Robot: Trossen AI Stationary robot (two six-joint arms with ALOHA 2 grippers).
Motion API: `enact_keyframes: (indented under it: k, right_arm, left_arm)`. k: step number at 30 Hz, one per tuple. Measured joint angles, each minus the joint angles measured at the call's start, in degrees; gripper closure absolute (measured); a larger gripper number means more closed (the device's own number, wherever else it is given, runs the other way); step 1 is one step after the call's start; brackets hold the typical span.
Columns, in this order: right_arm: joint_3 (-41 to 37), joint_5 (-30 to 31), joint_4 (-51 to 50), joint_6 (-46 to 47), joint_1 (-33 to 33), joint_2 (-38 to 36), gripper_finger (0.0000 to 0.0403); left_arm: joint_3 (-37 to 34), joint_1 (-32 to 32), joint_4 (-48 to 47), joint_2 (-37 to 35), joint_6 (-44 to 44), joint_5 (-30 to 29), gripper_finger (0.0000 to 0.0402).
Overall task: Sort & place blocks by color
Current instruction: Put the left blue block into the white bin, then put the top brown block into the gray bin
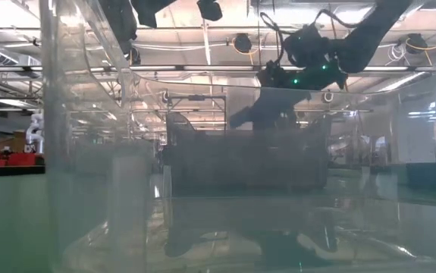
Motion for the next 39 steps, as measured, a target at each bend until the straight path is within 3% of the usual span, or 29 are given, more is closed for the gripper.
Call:
enact_keyframes:
  k: [9,28,39]
  right_arm:
    - [-0.01,-0.08,0.05,-0.07,0.41,1.38,0.0362]
    - [-0.01,0.12,0.19,0.88,3.06,1.37,0.0336]
    - [-0.01,0.02,0.07,2.68,3.06,1.0,0.026]
  left_arm:
    - [0.0,0.26,-0.04,0.0,-5.95,-0.15,0.0146]
    - [0.02,0.28,-0.31,0.0,-6.08,-0.09,0.0146]
    - [0.04,-0.24,-0.35,0.02,-6.21,-0.04,0.0146]
